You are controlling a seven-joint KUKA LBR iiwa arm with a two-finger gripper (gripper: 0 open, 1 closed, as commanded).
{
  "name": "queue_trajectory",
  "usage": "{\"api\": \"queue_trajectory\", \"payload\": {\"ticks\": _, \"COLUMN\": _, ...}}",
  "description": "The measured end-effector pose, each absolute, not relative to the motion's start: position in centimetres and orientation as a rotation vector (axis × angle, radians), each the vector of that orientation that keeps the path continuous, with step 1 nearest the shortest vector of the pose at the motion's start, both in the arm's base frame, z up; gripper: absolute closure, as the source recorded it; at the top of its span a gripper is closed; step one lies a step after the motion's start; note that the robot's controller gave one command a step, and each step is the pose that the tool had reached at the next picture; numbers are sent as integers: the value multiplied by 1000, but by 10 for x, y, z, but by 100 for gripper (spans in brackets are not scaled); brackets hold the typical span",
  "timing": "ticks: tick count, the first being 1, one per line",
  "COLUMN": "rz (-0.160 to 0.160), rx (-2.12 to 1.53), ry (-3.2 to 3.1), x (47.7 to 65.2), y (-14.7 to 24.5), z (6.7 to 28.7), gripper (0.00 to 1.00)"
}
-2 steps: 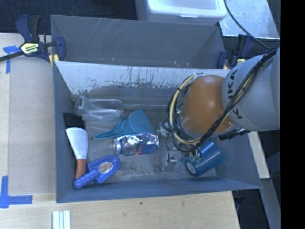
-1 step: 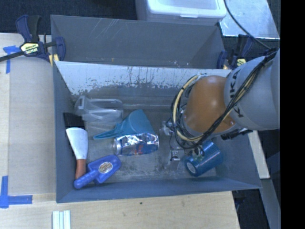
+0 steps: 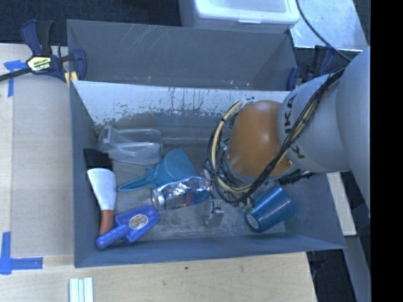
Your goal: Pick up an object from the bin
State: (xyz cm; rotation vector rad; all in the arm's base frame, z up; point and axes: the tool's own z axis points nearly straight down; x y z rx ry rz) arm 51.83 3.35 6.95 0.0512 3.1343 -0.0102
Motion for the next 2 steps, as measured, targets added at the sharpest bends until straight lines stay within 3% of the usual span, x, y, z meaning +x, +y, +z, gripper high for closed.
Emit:
{"api": "queue_trajectory", "payload": {"ticks": 1, "rz": -6, "rx": 56, "ry": 3130, "x": 521, "y": 1, "z": 70, "gripper": 0}}
{"api": "queue_trajectory", "payload": {"ticks": 2, "rz": 0, "rx": 74, "ry": 3127, "x": 524, "y": 29, "z": 86, "gripper": 0}}
